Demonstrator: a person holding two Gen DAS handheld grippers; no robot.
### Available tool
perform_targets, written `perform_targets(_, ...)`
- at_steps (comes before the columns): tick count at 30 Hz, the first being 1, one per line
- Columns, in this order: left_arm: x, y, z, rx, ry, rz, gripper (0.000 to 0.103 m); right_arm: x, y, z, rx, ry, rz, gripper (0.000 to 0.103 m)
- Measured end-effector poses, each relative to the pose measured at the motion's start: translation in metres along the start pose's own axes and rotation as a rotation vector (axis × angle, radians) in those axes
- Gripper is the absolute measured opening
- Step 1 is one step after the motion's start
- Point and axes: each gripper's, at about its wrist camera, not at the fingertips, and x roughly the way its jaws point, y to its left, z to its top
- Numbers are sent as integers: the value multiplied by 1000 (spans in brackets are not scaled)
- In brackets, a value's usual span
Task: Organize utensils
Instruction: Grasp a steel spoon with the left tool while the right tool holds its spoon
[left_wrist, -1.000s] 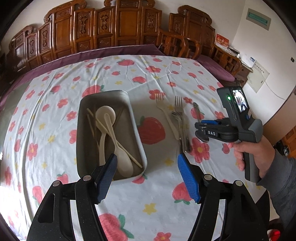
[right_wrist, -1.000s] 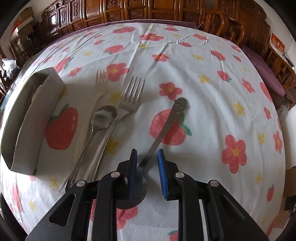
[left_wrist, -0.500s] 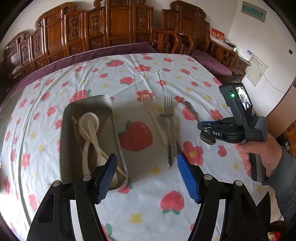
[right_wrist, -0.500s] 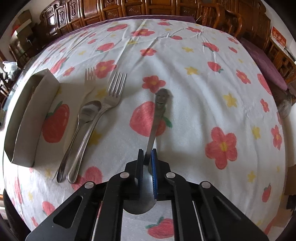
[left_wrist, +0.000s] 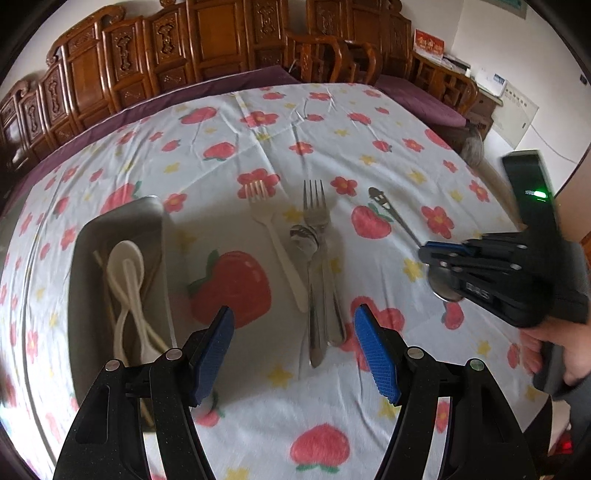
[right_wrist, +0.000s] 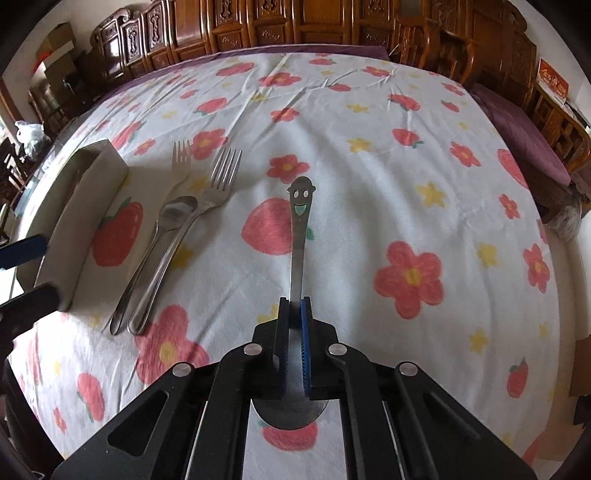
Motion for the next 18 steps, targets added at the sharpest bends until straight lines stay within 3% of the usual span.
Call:
perform_targets(5,22,-8,12,22,27,14,62,-9,-4,-9,-11,-23,10,7)
perform_targets(11,49,-13,24,45,60,17,37,-13,-6,-21,-13,-34,36,7)
perform_targets(13,57,-12,26,40,66,6,33,-13,-6,-23,-12,-37,42,7)
perform_targets(15,68,-10,27,31,86,6,21,-13,-6,-26,-8,-39,52,7)
perform_targets(18,74,-8,28,23,86,1,20,-14,-7,-29,-3,-43,67,7)
